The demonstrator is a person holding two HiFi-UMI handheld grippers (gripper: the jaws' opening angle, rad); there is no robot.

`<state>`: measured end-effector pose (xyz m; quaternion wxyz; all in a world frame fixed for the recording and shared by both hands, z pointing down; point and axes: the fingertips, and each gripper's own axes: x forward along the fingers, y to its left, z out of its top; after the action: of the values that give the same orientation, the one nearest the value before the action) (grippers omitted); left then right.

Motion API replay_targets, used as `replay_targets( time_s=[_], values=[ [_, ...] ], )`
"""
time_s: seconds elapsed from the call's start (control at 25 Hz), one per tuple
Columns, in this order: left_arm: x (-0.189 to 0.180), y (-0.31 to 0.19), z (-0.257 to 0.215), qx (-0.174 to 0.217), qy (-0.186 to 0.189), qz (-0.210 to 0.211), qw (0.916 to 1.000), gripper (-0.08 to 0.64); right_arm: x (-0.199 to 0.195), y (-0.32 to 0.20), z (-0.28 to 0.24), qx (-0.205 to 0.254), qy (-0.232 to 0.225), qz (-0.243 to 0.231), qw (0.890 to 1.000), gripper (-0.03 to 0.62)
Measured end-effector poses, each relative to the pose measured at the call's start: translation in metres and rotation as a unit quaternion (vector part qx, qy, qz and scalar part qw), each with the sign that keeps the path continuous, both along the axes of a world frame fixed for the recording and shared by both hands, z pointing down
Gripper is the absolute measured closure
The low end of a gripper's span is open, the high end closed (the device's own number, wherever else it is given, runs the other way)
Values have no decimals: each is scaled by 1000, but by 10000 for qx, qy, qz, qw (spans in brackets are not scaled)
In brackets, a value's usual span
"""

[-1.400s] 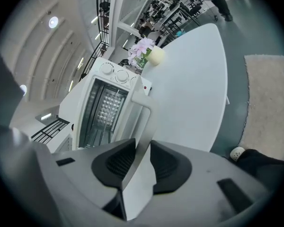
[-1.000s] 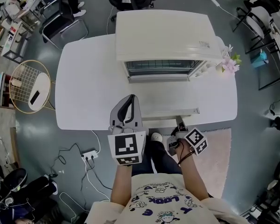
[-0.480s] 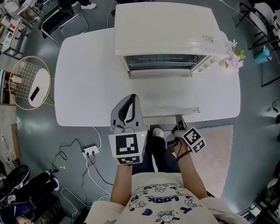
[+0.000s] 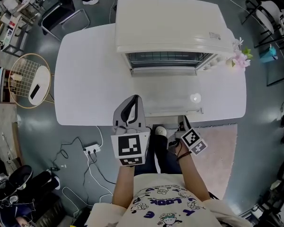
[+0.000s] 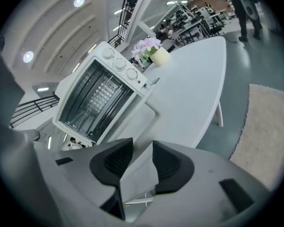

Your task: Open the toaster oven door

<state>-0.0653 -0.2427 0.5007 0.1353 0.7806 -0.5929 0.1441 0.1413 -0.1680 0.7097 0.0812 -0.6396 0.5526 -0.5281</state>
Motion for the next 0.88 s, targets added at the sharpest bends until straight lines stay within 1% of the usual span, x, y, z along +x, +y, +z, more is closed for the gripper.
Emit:
replay_targets(
  time_s=[0.12, 0.36, 0.4, 0.48, 0.56, 0.68, 0.76, 0.84, 0.88],
  values=[
    [3, -1, 4, -29, -8, 22, 10000, 555, 2, 1, 3, -18, 241, -34, 9997, 457],
    [7, -2, 10, -83, -32, 62, 9999, 555, 6, 2, 5, -76, 887, -138, 9959, 437],
    [8, -3, 10, -88, -36, 67, 9999, 555, 7, 2, 5, -93, 1014, -174, 9947, 437],
    [9, -3, 11, -96, -41, 74, 9999, 555, 9, 2, 4, -129, 1445, -356, 9888, 419],
    [9, -3, 11, -101, -46, 79, 9999, 555, 9, 2, 1, -163, 1942, -577, 9791, 410],
    [11, -3, 13, -114, -43, 81, 9999, 555, 9, 1, -2, -241, 2552, -811, 9632, 410],
    [13, -3, 14, -123, -40, 81, 9999, 555, 9, -1, -4, -279, 3049, -1057, 9461, 410],
    [13, -3, 16, -138, -39, 77, 9999, 555, 11, -3, -5, -377, 3573, -1250, 9248, 423],
    [13, -2, 17, -148, -39, 74, 9999, 555, 14, -2, -4, -475, 3759, -1256, 9169, 512]
  ],
)
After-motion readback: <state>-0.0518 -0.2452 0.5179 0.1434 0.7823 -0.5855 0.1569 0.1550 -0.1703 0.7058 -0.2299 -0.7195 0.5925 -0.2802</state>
